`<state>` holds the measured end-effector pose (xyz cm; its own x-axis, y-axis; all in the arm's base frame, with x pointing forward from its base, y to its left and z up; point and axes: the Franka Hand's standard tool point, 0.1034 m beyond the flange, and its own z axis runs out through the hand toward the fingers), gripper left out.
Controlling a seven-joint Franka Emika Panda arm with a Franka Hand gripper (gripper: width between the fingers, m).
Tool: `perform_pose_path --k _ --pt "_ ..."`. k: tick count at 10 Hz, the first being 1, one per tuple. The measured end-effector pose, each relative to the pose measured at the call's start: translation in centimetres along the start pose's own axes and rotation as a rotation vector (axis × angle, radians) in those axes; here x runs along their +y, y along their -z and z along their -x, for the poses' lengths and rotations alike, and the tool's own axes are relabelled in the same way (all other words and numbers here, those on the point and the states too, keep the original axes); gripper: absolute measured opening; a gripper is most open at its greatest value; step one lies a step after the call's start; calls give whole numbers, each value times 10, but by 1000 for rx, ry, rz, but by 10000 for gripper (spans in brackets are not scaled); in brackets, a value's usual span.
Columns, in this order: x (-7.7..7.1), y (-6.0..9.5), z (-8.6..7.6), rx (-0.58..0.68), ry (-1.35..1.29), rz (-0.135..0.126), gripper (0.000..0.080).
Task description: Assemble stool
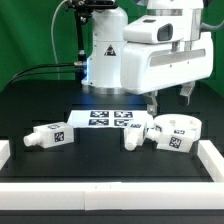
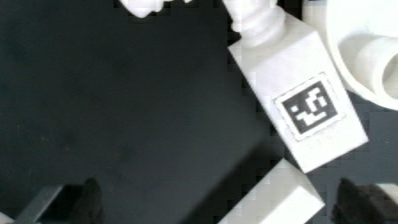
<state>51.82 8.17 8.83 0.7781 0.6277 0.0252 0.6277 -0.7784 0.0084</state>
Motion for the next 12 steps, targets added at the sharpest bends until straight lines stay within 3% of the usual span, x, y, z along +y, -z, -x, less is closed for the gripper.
perform_pose_path --k 4,6,8,12 --pt "-1 -2 0 -2 1 -2 650" --pt "-12 -4 -12 -32 61 3 650" --pt "-35 -8 -26 -41 135 16 650" --pt "-37 -12 -24 -30 126 14 649"
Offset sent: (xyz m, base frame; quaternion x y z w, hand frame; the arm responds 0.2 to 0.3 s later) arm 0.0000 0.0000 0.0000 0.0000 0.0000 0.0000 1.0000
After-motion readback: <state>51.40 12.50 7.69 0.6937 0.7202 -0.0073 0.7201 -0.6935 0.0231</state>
